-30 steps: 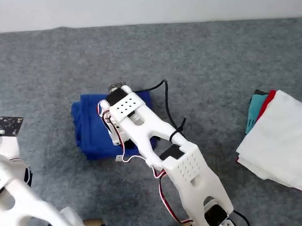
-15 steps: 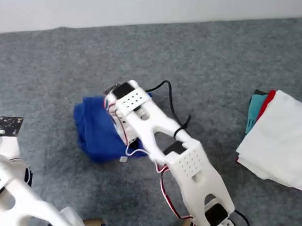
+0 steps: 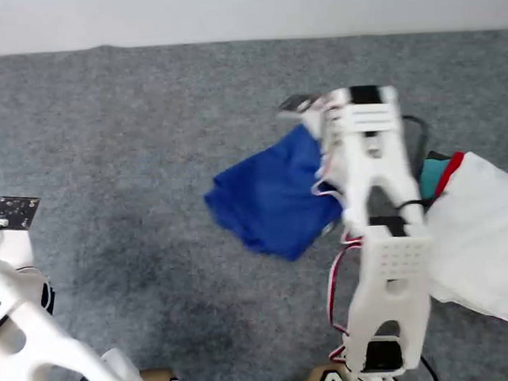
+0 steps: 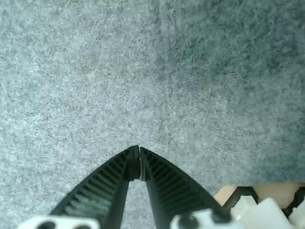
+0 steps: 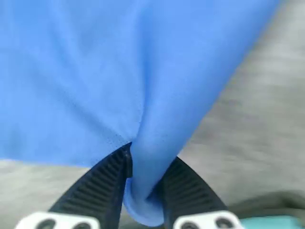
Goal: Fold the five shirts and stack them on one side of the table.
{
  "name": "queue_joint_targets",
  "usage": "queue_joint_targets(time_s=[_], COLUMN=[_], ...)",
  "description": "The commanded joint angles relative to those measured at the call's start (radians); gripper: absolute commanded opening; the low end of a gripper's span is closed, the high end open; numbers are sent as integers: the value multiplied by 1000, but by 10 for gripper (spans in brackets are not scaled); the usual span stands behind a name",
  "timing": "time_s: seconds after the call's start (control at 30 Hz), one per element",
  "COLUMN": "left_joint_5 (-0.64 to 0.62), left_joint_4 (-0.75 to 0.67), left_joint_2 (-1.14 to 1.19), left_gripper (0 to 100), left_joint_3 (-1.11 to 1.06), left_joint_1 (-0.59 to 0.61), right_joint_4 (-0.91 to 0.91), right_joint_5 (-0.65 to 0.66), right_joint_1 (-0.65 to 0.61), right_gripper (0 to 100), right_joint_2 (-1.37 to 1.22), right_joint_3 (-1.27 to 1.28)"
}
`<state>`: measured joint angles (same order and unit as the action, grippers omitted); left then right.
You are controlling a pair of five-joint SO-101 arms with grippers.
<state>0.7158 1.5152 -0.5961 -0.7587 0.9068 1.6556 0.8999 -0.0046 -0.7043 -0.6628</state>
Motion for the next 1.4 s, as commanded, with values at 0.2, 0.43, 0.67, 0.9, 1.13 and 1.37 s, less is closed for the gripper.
queue_joint_targets(time_s=[0.2, 0.43, 0.67, 0.9, 1.13, 1.37], left_joint_5=[-8, -8, -8, -6, -6, -6], left_joint_4=[0, -2, -3, 2, 3, 3], left_joint_2=[-26, -26, -26, -26, -26, -26], left_gripper=[6, 6, 6, 6, 6, 6], left_joint_3=[4, 8, 4, 10, 5, 4], left_joint_1=[-3, -3, -6, -3, -3, -5], right_joint_4=[120, 139, 62, -128, -153, -58], right_joint_5=[-212, -410, -454, -460, -459, -460], right_joint_1=[-42, -73, -278, -427, -596, -624], right_gripper=[228, 239, 13, 10, 10, 10], right_joint_2=[10, 114, 42, -114, -216, -156], right_joint_3=[-210, -287, -287, -292, -293, -361])
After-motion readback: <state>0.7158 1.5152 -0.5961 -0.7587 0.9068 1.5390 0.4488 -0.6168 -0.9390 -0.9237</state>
